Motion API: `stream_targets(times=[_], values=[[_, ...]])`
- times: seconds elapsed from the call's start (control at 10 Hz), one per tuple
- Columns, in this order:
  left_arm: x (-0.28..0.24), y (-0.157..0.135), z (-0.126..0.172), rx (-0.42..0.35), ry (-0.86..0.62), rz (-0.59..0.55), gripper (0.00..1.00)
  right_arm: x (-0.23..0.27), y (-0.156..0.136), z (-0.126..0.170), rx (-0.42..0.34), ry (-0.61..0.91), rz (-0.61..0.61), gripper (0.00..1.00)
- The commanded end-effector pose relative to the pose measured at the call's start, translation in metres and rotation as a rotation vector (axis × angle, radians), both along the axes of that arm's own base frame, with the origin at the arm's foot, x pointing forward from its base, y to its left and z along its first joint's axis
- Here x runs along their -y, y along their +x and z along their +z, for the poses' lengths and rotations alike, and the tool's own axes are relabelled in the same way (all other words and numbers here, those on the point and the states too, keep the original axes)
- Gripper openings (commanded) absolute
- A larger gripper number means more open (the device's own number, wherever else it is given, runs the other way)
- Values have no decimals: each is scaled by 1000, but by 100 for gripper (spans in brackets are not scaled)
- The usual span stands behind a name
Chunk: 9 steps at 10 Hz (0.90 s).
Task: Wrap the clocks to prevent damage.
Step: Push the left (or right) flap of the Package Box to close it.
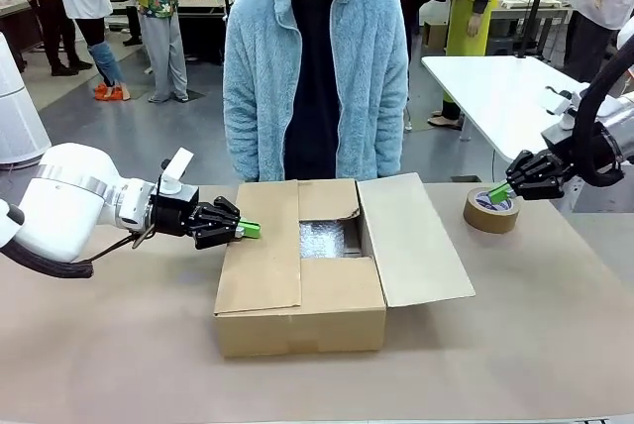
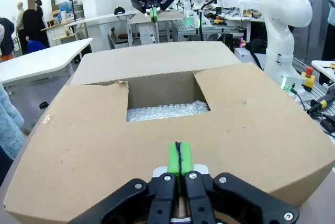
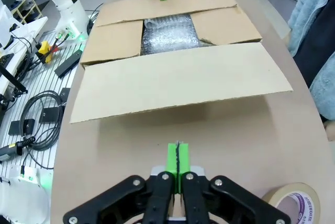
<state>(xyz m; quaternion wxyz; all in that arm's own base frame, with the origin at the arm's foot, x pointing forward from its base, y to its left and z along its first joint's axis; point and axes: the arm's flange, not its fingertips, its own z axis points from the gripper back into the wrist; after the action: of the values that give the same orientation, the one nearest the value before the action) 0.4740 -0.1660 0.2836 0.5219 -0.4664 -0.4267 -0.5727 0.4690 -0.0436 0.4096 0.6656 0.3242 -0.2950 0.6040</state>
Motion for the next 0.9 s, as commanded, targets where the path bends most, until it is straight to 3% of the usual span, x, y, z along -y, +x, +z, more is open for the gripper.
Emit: stream_targets(times=[0.0,0.3,0.6,0.8], values=[[0,0,-3,5,20,5,0,0,-1,2,8,27,14,1],[0,0,-3,5,20,5,0,0,-1,0,-4,2,5,1],[0,0,-3,5,20,5,0,-12,13,-51,37,36,-24,1],[0,0,-3,5,20,5,0,-24,16,-67,64,30,-20,1]])
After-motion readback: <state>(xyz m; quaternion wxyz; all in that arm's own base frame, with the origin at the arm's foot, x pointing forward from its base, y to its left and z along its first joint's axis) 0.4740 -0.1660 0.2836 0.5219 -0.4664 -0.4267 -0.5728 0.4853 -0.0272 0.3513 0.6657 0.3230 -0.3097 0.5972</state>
